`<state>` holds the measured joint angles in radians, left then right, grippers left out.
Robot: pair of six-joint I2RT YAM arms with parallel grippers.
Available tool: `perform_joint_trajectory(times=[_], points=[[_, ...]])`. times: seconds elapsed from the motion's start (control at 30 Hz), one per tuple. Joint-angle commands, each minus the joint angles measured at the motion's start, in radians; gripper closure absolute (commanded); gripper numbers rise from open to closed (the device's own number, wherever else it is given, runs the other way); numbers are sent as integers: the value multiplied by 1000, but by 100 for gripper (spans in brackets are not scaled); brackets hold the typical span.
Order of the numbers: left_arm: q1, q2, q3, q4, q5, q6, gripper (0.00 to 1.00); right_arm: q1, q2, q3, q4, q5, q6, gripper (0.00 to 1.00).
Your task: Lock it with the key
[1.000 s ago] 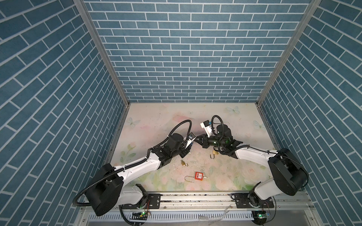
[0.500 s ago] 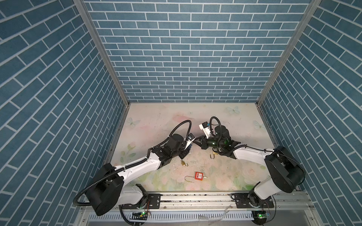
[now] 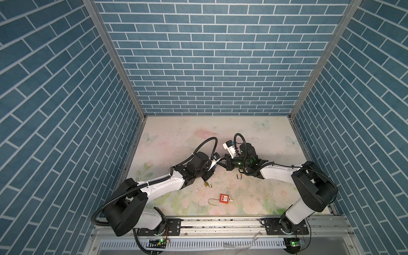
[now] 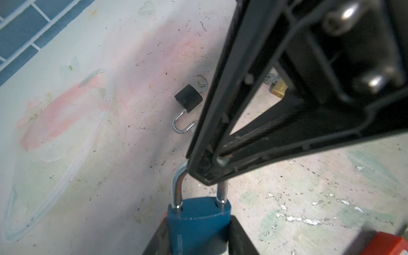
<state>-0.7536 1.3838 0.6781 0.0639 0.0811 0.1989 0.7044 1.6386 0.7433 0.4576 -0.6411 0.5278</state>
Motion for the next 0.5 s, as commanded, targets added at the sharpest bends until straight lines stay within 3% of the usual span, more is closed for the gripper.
perform_joint_trajectory(times=[0.0,0.33,0.47], points=[[-11,-43,113,1115,80,-11,100,112,76,-59,-238,-211,19,100],[-3,-34,103,1135,93,-39,100,109,69,-63,-235,-193,19,100],[-6,-52,93,1032,180,-5,100,77,22,-84,-235,-155,27,100]])
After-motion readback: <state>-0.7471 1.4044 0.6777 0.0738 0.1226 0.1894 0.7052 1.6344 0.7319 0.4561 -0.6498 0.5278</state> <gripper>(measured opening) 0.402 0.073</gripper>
